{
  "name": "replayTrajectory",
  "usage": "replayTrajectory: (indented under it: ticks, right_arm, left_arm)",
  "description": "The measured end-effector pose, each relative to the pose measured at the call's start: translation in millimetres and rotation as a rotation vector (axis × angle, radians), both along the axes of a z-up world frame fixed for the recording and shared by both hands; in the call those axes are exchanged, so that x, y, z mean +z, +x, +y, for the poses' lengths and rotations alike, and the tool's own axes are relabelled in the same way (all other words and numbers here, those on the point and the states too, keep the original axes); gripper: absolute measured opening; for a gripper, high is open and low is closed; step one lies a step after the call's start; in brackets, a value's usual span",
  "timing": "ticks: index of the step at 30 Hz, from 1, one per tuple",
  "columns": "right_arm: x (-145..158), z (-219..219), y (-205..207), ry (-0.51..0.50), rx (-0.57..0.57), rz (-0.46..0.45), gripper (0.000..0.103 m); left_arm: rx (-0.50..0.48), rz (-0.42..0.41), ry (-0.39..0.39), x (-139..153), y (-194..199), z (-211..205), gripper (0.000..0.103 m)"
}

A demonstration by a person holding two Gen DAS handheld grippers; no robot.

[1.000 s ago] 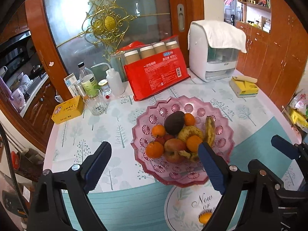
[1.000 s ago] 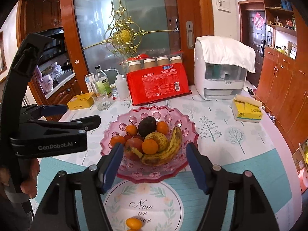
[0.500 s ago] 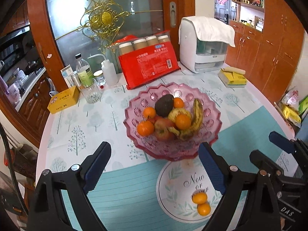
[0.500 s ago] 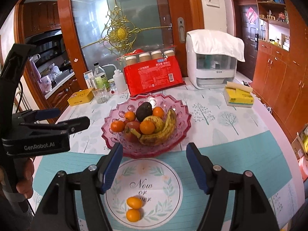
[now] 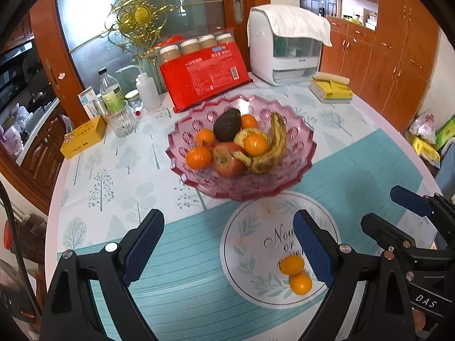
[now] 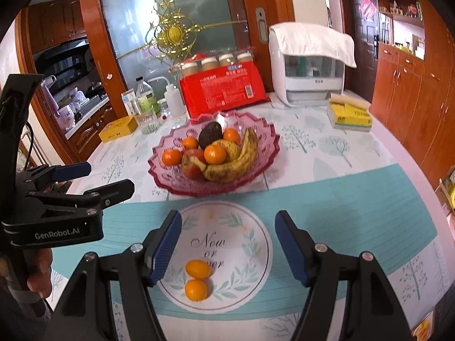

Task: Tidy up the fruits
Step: 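Move both grippers back toward the two small tangerines on the plate, then grasp a small tangerine with the left gripper while the right grasps the other tangerine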

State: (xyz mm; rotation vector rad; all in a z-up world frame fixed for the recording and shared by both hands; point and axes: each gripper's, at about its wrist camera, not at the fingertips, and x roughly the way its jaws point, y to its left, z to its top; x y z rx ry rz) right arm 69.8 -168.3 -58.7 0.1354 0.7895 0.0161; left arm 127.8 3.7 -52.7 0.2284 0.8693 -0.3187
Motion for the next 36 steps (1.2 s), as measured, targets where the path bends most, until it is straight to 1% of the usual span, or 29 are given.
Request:
replayTrajectory:
  ticks: [6,14,18,21,24,28,30,32,33,34,35,36]
  right_arm:
    - [-24.1,3.2,-10.5,0.009,0.011,0.052,0.069]
    - [-62.0,10.3,-24.9,0.007,0.044,0.109,0.069]
    - [-82.1,11.8,-31.2,0.03,0.067,0.145,0.069]
    - [-92.2,14.6,-34.7,0.051,0.085,0.152,0.069]
    - [-101.2,20.9,-35.5,0.075,0.097,0.15,0.069]
    - [-113.2,30.9,-28.5,0.065,0.105,0.153,0.069]
    - [-119.1,35.9,-24.0,0.059,0.111,0.15,0.066]
    - [-126.3,39.1,-18.4,0.058,0.118,0.16,0.058]
    - [-129.4,41.0,-14.9,0.075,0.135,0.169,0.057]
    - [-129.3,43.4,-13.4,0.069,0.135,0.158,0.056]
    - [-129.8,46.5,-11.6,0.054,0.139,0.158,0.052]
    - [-130.2,50.8,-9.3,0.024,0.146,0.156,0.051]
  left_arm:
    - [-0.028,0.043,0.02,-25.8,-11.5,0.8,0.091]
    - [-0.101,0.103,0.059,-61.5,-24.2,-3.1,0.091]
    - [-0.131,0.123,0.07,-78.6,-26.3,-7.3,0.091]
    - [-0.16,0.13,0.088,-89.2,-24.8,-13.0,0.091]
    - [-0.189,0.132,0.099,-93.8,-23.1,-16.6,0.091]
    - [-0.21,0.139,0.099,-95.7,-17.2,-14.8,0.091]
    - [-0.208,0.141,0.099,-95.8,-15.3,-12.5,0.091]
    - [-0.202,0.144,0.096,-95.6,-13.0,-9.8,0.091]
    - [-0.199,0.148,0.094,-95.8,-12.3,-8.8,0.091]
    - [-0.197,0.153,0.092,-96.3,-11.7,-8.4,0.091]
    - [-0.197,0.157,0.09,-96.9,-11.3,-8.0,0.091]
    - [-0.197,0.159,0.09,-97.7,-11.4,-8.0,0.091]
